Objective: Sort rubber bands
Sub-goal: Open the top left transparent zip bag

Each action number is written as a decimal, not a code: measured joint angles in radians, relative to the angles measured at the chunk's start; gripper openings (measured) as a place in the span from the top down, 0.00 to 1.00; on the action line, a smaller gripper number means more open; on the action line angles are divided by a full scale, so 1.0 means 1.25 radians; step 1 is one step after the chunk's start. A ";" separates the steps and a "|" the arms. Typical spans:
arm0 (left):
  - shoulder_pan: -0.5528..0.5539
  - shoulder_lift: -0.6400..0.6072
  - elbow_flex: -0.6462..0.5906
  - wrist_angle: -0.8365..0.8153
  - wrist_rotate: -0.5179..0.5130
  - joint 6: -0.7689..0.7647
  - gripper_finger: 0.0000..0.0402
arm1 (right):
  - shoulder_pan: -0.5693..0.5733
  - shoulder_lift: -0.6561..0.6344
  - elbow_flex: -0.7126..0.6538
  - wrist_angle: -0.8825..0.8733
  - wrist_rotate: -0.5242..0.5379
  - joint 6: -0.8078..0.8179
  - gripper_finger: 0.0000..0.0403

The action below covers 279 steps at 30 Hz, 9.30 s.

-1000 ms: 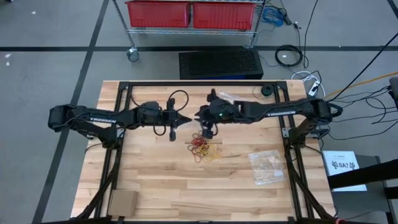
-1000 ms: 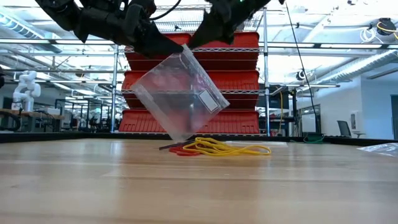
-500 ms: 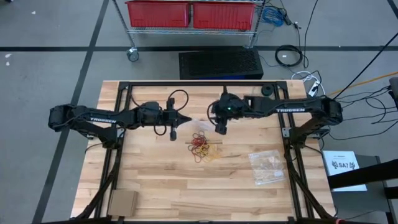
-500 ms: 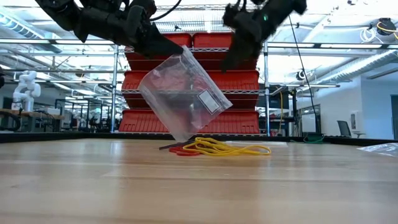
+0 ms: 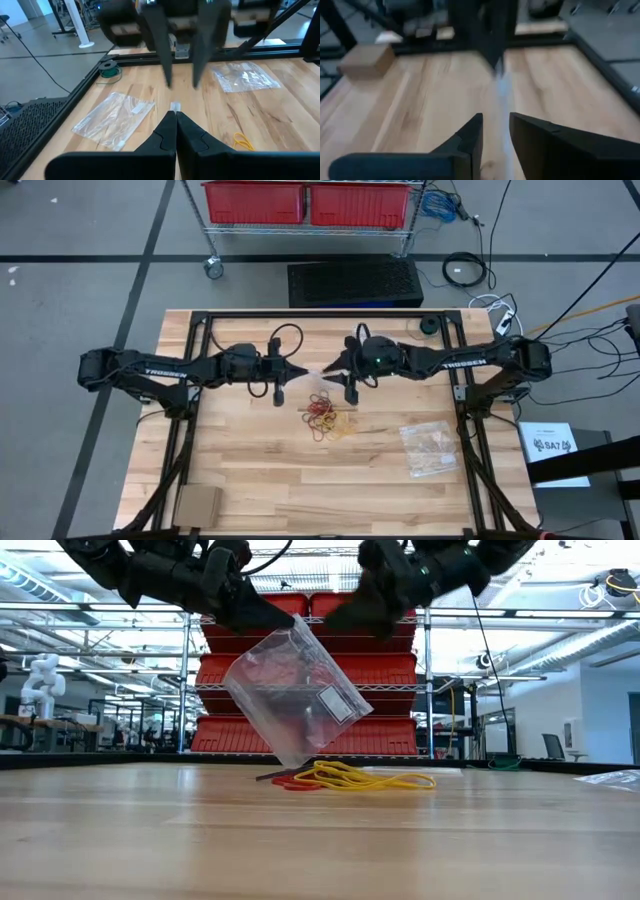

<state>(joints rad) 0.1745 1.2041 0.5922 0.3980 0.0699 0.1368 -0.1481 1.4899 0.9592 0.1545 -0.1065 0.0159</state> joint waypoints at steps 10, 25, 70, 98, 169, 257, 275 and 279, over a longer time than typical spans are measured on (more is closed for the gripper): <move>0.000 0.000 0.000 0.000 0.000 0.000 1.00 | -0.002 0.011 0.035 -0.002 -0.003 -0.006 0.65; 0.000 0.000 0.000 0.003 0.001 0.000 1.00 | -0.003 0.011 0.035 0.021 -0.024 -0.002 0.66; -0.011 0.000 -0.001 0.030 0.003 -0.001 1.00 | -0.003 0.104 0.130 -0.083 -0.017 -0.031 0.98; -0.010 -0.037 0.000 0.054 -0.041 -0.021 0.96 | -0.001 0.104 0.129 -0.278 0.023 -0.029 0.96; -0.008 -0.011 0.081 -0.061 -0.036 -0.034 1.00 | 0.028 0.093 0.179 -0.510 0.066 -0.037 0.96; -0.023 0.152 0.082 0.076 0.009 -0.104 1.00 | 0.048 -0.012 -0.117 0.047 0.092 -0.010 1.00; -0.027 0.151 0.082 0.104 -0.007 -0.112 1.00 | 0.034 0.038 -0.117 0.108 0.102 0.034 1.00; -0.034 0.151 0.082 0.112 -0.017 -0.121 1.00 | 0.029 0.038 -0.117 0.126 0.107 0.056 1.00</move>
<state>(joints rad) 0.1319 1.3930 0.6952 0.5377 0.0485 -0.0141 -0.1120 1.5372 0.8131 0.3119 0.0274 0.0861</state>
